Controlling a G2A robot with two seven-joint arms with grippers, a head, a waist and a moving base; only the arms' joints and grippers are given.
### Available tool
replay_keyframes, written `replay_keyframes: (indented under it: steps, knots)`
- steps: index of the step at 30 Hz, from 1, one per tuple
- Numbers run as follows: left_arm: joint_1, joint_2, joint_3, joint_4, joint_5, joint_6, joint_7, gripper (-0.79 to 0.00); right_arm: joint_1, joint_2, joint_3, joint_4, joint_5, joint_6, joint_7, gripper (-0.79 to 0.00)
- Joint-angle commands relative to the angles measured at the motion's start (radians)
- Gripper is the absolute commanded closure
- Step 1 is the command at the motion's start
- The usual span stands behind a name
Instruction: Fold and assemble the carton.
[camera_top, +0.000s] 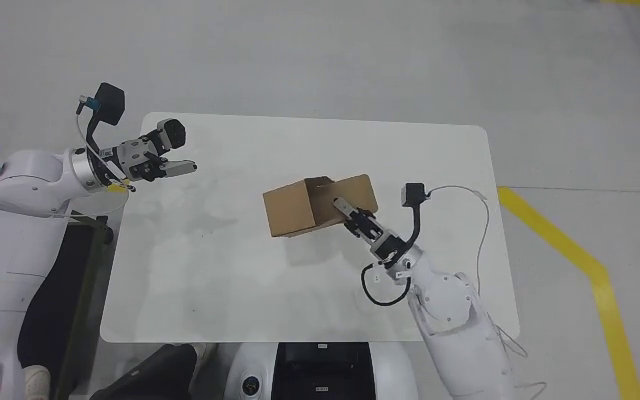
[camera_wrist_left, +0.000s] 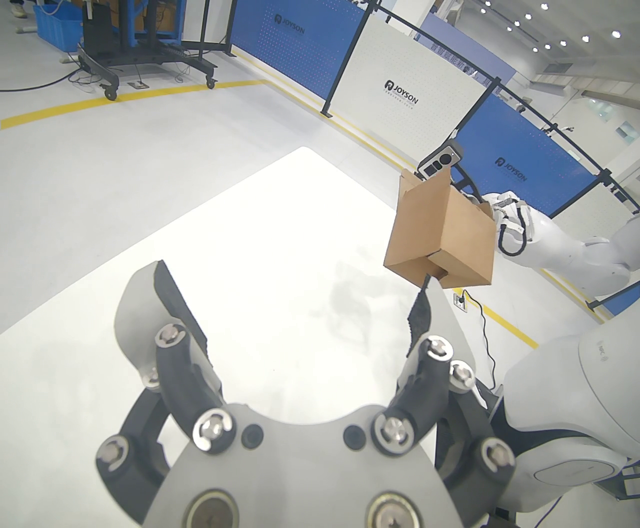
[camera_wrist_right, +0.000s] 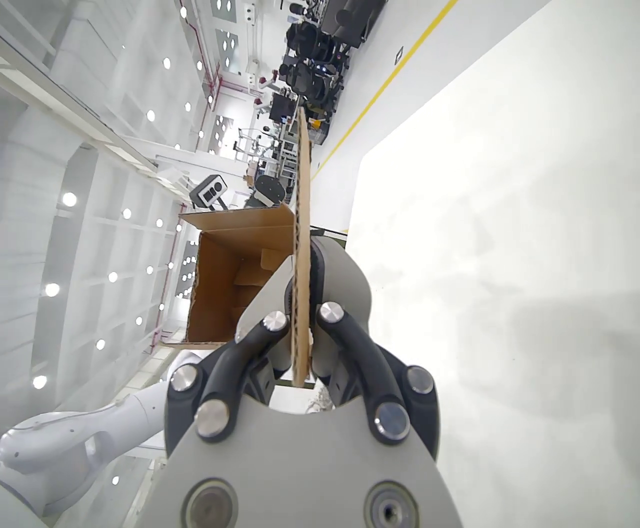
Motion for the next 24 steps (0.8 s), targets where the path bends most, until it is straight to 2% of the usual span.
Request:
replay_keyframes:
  steps: [1,9,13,15,18,24]
  knots:
    - [0.014,-0.003,0.000,-0.025,0.039,0.005,0.031,-0.785,-0.003,-0.001,-0.002,0.002,0.041,-0.005,-0.032,0.000]
    - [0.089,-0.010,0.010,-0.128,0.086,-0.005,0.136,-0.785,-0.042,-0.005,-0.011,-0.019,0.282,0.015,-0.073,0.000]
    - [0.131,-0.015,0.006,-0.192,0.153,-0.005,0.218,-0.785,-0.063,-0.002,-0.009,-0.031,0.328,0.051,-0.066,0.000]
    - [0.151,-0.018,0.006,-0.227,0.237,-0.005,0.269,-0.785,-0.070,0.000,-0.013,-0.035,0.348,0.070,-0.058,0.000]
    - [0.178,-0.022,0.012,-0.275,0.368,-0.005,0.381,-0.785,-0.070,0.001,-0.021,-0.030,0.375,0.102,-0.052,0.000]
    - [0.219,-0.024,0.055,-0.321,0.663,-0.005,0.698,-0.785,-0.041,0.000,-0.047,0.001,0.417,0.148,-0.059,0.000]
